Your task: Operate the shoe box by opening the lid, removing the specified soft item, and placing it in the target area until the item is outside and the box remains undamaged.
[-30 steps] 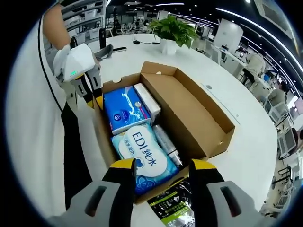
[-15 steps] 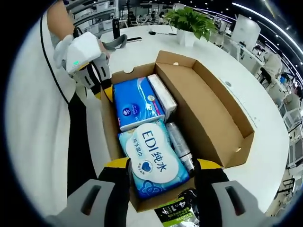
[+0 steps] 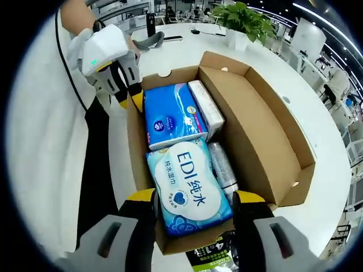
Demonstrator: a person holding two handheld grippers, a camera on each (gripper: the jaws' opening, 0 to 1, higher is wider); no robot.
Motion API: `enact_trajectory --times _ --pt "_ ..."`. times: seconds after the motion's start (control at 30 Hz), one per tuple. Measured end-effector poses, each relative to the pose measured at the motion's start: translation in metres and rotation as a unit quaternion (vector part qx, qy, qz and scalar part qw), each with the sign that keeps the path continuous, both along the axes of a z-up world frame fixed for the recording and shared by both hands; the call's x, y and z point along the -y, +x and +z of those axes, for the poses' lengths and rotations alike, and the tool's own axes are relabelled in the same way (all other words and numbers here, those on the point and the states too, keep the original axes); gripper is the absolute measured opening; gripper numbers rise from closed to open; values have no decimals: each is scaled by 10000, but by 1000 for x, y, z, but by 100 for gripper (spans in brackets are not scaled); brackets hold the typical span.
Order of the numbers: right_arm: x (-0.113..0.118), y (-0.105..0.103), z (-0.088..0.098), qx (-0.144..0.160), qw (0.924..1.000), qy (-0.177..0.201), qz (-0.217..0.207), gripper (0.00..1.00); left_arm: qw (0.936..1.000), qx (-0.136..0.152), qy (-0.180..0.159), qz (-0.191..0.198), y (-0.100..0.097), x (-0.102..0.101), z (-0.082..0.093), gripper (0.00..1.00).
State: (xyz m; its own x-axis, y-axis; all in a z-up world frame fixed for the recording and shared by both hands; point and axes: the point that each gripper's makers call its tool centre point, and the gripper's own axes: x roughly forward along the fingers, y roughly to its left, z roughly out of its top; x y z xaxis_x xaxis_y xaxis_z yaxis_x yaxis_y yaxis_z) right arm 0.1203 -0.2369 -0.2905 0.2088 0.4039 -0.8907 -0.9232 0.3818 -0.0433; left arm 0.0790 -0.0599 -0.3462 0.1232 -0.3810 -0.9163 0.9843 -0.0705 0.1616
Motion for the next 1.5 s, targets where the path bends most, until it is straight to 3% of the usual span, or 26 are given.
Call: enact_trajectory --times 0.17,0.27,0.37,0.5,0.57,0.63,0.73,0.87,1.07,1.17,1.3,1.5 --pt "-8 -2 -5 -80 9998 61 186 57 10000 8 -42 62 0 1 1 3" --pt "-8 1 -13 -79 9986 -195 493 57 10000 39 -49 40 -1 1 1 3" --pt "-14 0 -16 -269 9973 -236 643 57 10000 12 -42 33 -1 1 2 3" --pt "-15 1 -25 -354 9934 -596 910 57 10000 35 -52 3 -1 0 2 3" --pt "-18 -9 -32 -607 9918 -616 945 57 10000 64 -63 -27 -1 0 2 3" --pt "-13 2 -35 -269 9906 -803 1076 57 10000 45 -57 -18 0 1 2 3" --pt "-13 -1 -40 -393 9896 -877 1072 58 10000 -16 -30 18 0 1 2 3" --pt "-16 -6 -47 -455 9846 -965 1384 56 10000 -20 -24 -2 -1 1 2 3" --pt "-15 -4 -55 -734 9852 -921 1248 59 10000 -43 -6 -22 -2 2 1 3" --pt "-14 -3 -54 -726 9856 -917 1221 58 10000 -45 -1 -30 -2 2 1 3" --pt "-15 3 -52 -872 9918 -501 785 58 10000 -52 -18 -36 -2 2 1 3" --pt "-17 0 -63 -793 9866 -988 1023 61 10000 -86 4 34 -1 2 0 3"
